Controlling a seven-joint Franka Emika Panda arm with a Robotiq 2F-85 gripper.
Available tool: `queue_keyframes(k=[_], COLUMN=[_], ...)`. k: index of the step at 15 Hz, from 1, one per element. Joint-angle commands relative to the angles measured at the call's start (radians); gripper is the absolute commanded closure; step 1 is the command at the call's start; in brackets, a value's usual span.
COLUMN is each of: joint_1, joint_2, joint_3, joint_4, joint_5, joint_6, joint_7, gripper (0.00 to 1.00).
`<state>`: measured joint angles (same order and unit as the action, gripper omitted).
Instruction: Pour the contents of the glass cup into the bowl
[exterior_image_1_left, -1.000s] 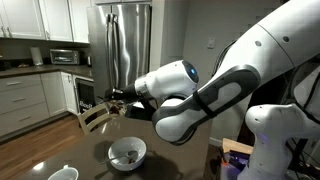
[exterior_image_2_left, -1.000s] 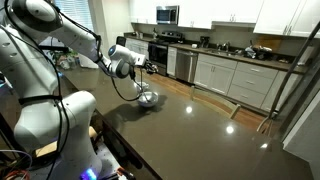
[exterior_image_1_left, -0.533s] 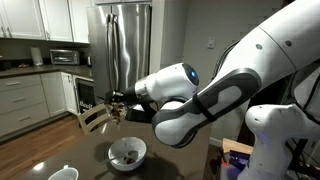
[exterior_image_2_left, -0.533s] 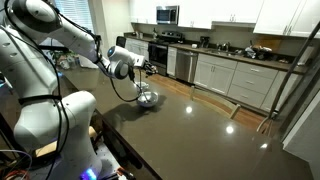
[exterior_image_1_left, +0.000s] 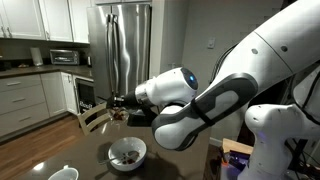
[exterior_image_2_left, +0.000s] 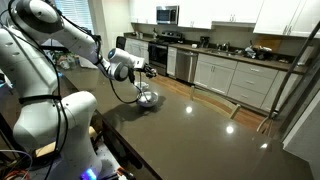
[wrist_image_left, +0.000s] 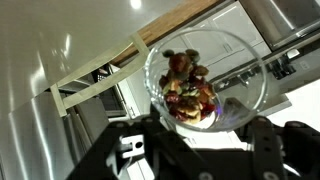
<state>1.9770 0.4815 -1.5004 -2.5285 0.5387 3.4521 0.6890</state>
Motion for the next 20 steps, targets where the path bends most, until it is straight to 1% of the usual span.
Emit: queue_keyframes(k=[1,6,10,11,15,16,17,18,20], joint_1=[-0.016,-0.016,-0.031,-0.024,-0.032,-0.033,-0.022,-0.033,-0.038], joint_2=[0.024,0.033,0.023,0.002,0.002,0.002,-0.004,-0.030,-0.035], joint_3=[0.004,0.001,0.007,0.023,0.023,0.023,0.004,0.030,0.044], joint_4=[0.017,0.022,0.019,0.014,0.013,0.013,0.004,0.010,0.008], joint_5=[0.044,0.057,0.070,0.082,0.085,0.085,0.037,0.095,0.115], joint_6=[0.005,0.004,0.004,0.004,0.004,0.004,-0.011,-0.013,-0.026], joint_7=[-0.086,-0.149,-0.183,-0.178,-0.186,-0.186,-0.134,-0.193,-0.194], gripper=[0.58,0.58,0.58,0.33,0.33,0.58,0.58,0.58,0.58])
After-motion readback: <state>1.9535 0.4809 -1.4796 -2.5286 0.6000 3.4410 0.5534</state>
